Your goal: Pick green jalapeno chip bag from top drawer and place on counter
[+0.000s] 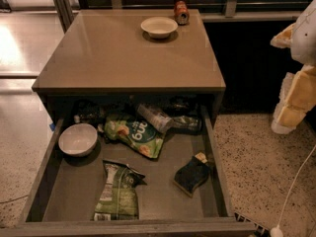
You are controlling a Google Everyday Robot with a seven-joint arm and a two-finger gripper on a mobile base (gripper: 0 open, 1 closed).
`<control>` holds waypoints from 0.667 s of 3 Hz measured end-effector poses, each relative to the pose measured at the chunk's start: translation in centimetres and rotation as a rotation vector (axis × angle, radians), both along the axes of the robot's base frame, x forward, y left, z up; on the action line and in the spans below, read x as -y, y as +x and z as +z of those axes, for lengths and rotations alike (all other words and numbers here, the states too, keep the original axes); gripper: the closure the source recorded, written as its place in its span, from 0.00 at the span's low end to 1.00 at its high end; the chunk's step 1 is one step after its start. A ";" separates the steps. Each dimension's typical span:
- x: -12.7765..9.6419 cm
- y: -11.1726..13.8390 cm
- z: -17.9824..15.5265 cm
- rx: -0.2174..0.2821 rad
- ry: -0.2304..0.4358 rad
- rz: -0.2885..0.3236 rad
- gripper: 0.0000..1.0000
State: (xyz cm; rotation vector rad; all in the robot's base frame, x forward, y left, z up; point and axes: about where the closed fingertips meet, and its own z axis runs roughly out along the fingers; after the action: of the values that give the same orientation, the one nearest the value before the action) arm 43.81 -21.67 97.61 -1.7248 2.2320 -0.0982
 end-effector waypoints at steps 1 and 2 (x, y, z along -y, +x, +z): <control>0.0 0.0 0.0 0.003 -0.010 -0.007 0.00; 0.1 0.3 -0.1 0.030 -0.102 -0.076 0.00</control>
Offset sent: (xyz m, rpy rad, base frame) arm 0.0042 -0.0035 -0.0046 -0.2395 -0.0457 -0.1776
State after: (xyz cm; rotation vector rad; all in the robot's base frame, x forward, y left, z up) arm 44.11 -21.72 97.53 -1.6775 2.3080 -0.2579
